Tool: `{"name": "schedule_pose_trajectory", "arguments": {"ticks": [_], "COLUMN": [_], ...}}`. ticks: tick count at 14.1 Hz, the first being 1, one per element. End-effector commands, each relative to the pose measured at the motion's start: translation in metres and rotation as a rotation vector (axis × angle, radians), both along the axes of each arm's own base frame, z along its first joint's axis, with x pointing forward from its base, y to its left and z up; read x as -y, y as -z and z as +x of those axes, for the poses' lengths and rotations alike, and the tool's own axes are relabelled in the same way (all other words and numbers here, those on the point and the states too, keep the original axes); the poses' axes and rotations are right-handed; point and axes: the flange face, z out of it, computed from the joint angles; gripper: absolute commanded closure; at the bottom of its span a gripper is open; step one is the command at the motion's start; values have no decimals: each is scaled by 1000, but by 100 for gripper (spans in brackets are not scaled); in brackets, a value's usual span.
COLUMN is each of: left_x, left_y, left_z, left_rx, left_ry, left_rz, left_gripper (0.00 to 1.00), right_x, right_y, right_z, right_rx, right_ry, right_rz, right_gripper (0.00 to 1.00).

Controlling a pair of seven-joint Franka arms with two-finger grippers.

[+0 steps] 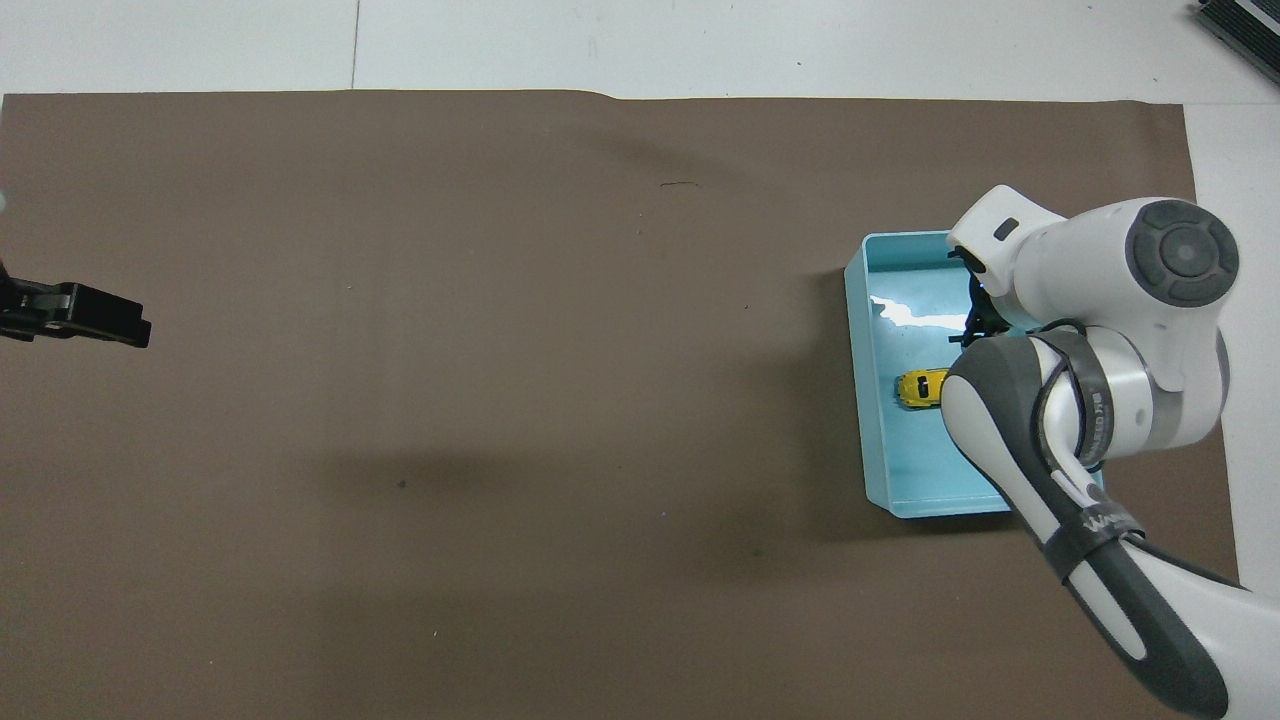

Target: Wind up and store yellow beetle car

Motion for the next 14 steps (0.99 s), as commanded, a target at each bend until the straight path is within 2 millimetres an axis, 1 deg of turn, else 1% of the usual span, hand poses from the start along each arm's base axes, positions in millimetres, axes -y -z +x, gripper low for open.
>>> {"name": "schedule_pose_trajectory", "arguments": {"ticks": [1,3,6,7,8,10,12,13,14], "left_x": [-4,-4,-4,-4,-4,-4,-4,-4,-4], "left_y": [-5,-5,-5,-5,-6,-5,-6,-5,-6], "left_z": [-2,-2,-2,-2,-3,-2,-3,-2,-3], "left_rx": [-6,-6,-6,-6,-5,-6,-5,-6,-5], "left_ry": [-12,-12,-12,-12,-12,-12,-12,-12,-12], "left_rz": [21,21,21,21,21,21,21,21,21], "left_gripper": [0,0,0,0,0,0,0,0,0], "right_x": [10,15,12,10,6,-2,-2,1,-1], "right_y": [-21,-39,-51,-59,-71,-102,-126,-136,-148], "right_z": [17,22,16,12,8,-5,-20,-28,-36], "right_rx": [-48,-75,-104,-108,-100,-74,-77,-87,-93], "right_ry": [112,164,294,315,325,370,490,542,578], "right_rz": [23,27,94,96,99,102,123,126,129], "right_gripper": [0,0,0,0,0,0,0,0,0]}}
